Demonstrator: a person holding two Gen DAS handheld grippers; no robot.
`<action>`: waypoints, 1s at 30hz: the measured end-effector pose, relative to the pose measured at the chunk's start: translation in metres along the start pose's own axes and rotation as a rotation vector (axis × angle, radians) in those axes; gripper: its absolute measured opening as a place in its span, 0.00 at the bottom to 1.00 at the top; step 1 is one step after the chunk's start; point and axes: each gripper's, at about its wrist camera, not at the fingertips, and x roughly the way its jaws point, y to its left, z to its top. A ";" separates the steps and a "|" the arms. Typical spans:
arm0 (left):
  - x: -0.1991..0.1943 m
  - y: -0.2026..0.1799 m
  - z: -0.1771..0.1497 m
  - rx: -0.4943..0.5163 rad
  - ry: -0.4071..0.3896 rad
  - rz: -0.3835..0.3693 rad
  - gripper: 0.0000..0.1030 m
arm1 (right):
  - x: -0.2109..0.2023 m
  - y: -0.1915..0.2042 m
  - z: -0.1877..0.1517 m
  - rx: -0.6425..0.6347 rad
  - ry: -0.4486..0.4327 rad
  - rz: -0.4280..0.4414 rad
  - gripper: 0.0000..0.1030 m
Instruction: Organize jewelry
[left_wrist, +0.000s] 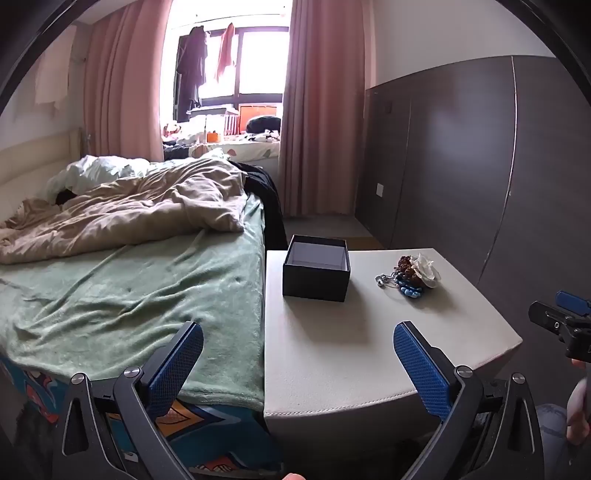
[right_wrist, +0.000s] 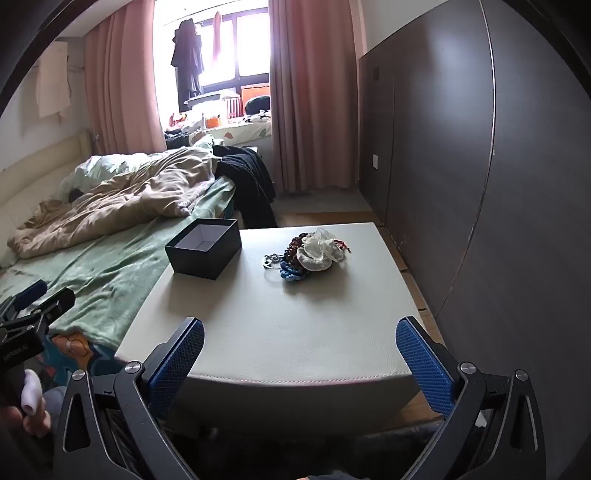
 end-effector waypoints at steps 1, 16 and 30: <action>0.000 0.000 0.000 0.000 -0.004 -0.001 1.00 | 0.000 0.000 0.000 0.002 0.000 0.000 1.00; 0.003 -0.003 -0.002 0.014 -0.033 -0.008 1.00 | -0.005 0.002 -0.003 0.002 -0.015 0.002 1.00; -0.005 -0.007 0.002 0.016 -0.039 -0.018 1.00 | -0.008 -0.001 -0.004 0.002 -0.042 0.003 1.00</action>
